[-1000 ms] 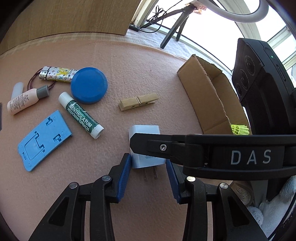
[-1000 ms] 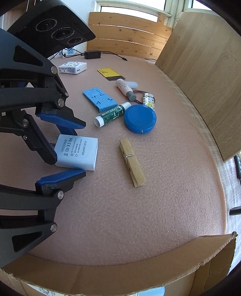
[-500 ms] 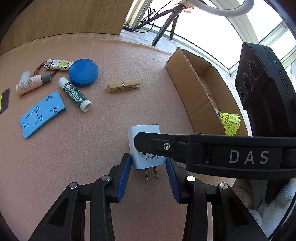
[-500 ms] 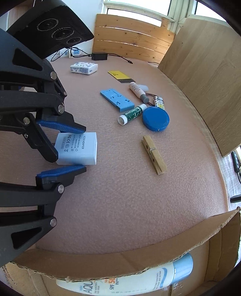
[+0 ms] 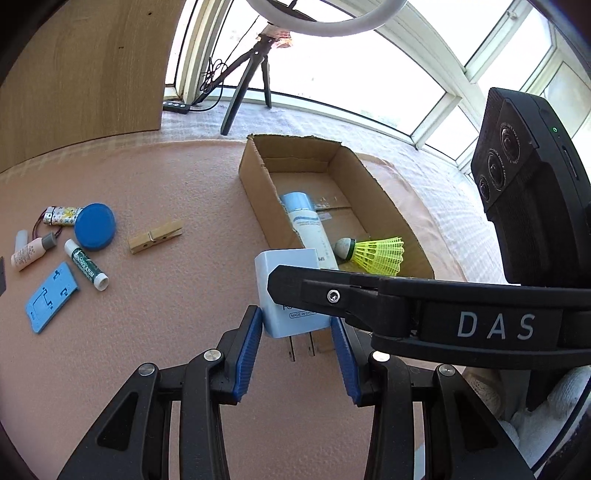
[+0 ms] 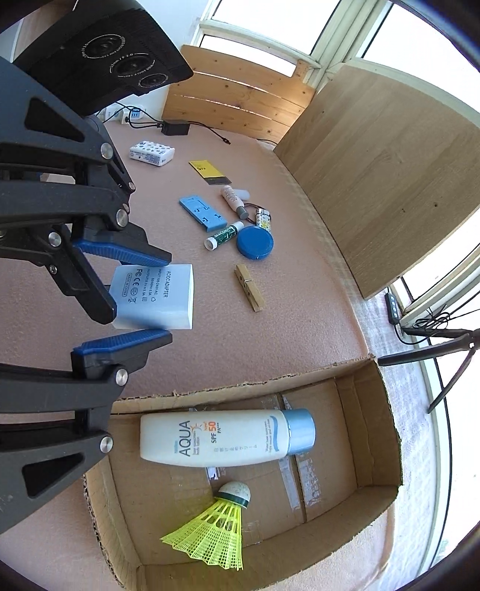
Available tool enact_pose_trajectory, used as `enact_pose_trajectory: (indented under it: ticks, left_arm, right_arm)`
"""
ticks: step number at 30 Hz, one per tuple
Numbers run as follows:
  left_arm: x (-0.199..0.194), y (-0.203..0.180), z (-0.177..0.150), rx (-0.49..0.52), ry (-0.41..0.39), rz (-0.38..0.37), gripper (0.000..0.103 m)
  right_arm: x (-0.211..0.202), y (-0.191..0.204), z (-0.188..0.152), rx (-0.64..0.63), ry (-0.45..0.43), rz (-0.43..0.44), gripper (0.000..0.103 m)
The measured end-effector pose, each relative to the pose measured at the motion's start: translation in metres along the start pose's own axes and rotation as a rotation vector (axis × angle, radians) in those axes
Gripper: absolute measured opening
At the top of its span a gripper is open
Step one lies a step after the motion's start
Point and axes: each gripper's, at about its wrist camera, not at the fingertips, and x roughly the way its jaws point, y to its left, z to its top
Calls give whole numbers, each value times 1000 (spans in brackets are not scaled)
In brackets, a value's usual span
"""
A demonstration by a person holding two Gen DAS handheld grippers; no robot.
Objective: Organize objects
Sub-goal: 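Carry the AC adapter into the box and open the right gripper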
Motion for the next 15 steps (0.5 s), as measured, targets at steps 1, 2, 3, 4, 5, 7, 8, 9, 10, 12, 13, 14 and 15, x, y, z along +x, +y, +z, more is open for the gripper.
enact_pose_trajectory:
  ticks: [1,2,3,4,5,7,8,9,10,12,13,14,15]
  left_arm:
    - [2,-6,3,10,0,-6,42]
    - [6,-13,6,21,1,-13,42]
    - [10,-20,9,31,2,-19,42]
    - [13,-27,11,41,5,-25,42]
    - [18,-33,14,50,8,-30,42]
    - [27,-44,18,63,16,-42,42]
    - [31,-49,19,68,21,-48,42]
    - [35,-54,20,75,25,-52,42]
    - [39,-59,21,80,30,-56,42]
    - [48,-66,23,89,38,-67,42]
    - [51,-69,24,91,42,-71,42]
    - [53,-72,24,95,45,-73,42]
    - [57,-75,25,100,48,-73,42]
  right_arm:
    - [-6,-4,0,6,-12,-4,32]
    - [-12,-9,1,10,-23,-10,32]
    - [-17,-14,2,15,-33,-15,32]
    - [-22,-19,2,20,-42,-21,32]
    - [-26,-24,3,26,-50,-27,32]
    - [-33,-36,5,38,-61,-36,32]
    - [-37,-42,6,47,-66,-40,32]
    - [-39,-48,6,57,-69,-44,32]
    - [-42,-54,7,64,-72,-48,32]
    - [-46,-64,8,77,-77,-57,32]
    - [-48,-68,8,80,-79,-63,32]
    - [-50,-72,9,83,-80,-68,32]
    - [-51,-76,9,87,-82,-71,32]
